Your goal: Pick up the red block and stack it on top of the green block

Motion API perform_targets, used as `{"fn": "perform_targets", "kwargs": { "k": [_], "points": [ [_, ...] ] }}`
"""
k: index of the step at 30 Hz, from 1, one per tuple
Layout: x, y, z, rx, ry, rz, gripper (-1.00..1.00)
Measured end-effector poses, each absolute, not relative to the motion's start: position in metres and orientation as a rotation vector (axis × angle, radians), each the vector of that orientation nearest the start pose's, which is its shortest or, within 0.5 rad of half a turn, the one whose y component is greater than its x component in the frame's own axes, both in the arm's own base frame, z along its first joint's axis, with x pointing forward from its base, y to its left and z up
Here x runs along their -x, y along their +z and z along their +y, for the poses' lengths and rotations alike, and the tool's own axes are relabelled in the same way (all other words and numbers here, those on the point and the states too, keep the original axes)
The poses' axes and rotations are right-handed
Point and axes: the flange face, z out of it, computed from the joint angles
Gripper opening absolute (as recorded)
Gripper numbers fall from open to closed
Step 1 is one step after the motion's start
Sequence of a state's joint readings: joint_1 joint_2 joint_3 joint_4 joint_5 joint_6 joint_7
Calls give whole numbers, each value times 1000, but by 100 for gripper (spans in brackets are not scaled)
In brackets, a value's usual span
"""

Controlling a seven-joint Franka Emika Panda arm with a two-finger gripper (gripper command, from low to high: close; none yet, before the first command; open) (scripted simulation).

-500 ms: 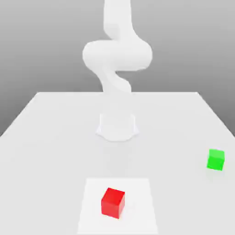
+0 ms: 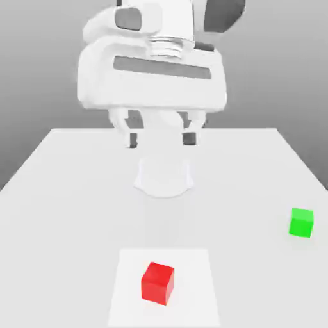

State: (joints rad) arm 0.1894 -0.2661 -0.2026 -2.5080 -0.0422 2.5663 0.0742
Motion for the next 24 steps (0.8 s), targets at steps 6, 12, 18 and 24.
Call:
{"fn": "perform_targets", "kwargs": {
  "k": [6,12,18,24],
  "points": [
    [-457,304,-8,3115,-248,-302,0],
    [-429,210,-11,3074,-20,-652,0],
    [-426,146,-11,3068,0,-679,-100],
    [-425,143,-11,3067,3,-679,-100]
  ]
}}
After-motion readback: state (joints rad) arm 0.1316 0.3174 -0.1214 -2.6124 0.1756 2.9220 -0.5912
